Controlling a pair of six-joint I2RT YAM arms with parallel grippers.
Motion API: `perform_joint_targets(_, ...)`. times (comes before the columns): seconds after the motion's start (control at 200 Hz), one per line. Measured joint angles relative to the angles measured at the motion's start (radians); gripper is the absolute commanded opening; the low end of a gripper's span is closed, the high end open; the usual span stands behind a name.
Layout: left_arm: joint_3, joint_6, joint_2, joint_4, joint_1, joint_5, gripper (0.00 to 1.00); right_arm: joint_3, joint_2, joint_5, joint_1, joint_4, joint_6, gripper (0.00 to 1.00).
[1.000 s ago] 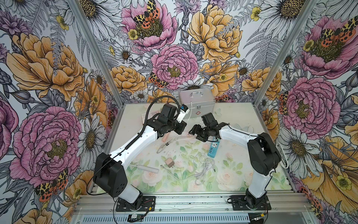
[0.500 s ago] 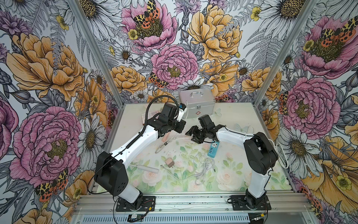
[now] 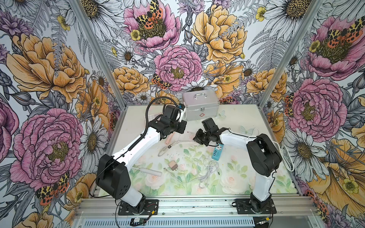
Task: Charge the electric toothbrush
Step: Pick up the charging cable from the center of the board.
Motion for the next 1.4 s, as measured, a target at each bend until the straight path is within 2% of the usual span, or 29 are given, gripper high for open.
perform_joint_targets(0.075,-0.01,-0.042,0.0,0.001,0.023,-0.009,0.0,0.005,-0.007,0.026,-0.005,0.0,-0.022,0.0)
perform_joint_targets(0.31,-0.004,-0.215,-0.001,0.001,0.037,-0.02,0.0,0.013,-0.129,0.106,-0.013,-0.006,-0.136,0.0)
perform_joint_targets(0.46,-0.003,-0.352,-0.009,0.01,0.006,-0.051,0.0,0.052,-0.241,0.134,-0.051,-0.038,-0.262,0.0)
perform_joint_targets(0.555,-0.048,-0.446,-0.032,0.091,-0.011,-0.054,0.01,0.109,-0.278,0.132,-0.097,-0.069,-0.385,0.0)
perform_joint_targets(0.64,-0.129,-0.527,-0.049,0.167,0.003,-0.034,0.08,0.156,-0.29,0.12,-0.129,-0.09,-0.513,0.0)
perform_joint_targets(0.75,-0.238,-0.594,-0.047,0.234,0.041,-0.002,0.21,0.202,-0.285,0.08,-0.143,-0.129,-0.651,0.0)
perform_joint_targets(0.816,-0.279,-0.607,-0.043,0.257,0.057,0.02,0.33,0.224,-0.275,0.051,-0.143,-0.149,-0.716,0.0)
perform_joint_targets(0.901,-0.312,-0.606,-0.042,0.288,0.068,0.046,0.44,0.249,-0.253,0.015,-0.14,-0.167,-0.781,0.0)
perform_joint_targets(1.026,-0.364,-0.606,-0.061,0.328,0.085,0.069,0.48,0.266,-0.222,-0.009,-0.121,-0.186,-0.853,0.0)
perform_joint_targets(1.126,-0.418,-0.574,-0.141,0.327,0.105,0.072,0.53,0.267,-0.215,-0.012,-0.105,-0.208,-0.908,0.0)
perform_joint_targets(1.286,-0.413,-0.445,-0.292,0.327,0.126,0.088,0.61,0.266,-0.216,-0.015,-0.098,-0.234,-1.027,0.0)
perform_joint_targets(1.401,-0.361,-0.344,-0.32,0.33,0.149,0.161,0.62,0.226,-0.251,-0.015,-0.102,-0.243,-1.142,0.0)
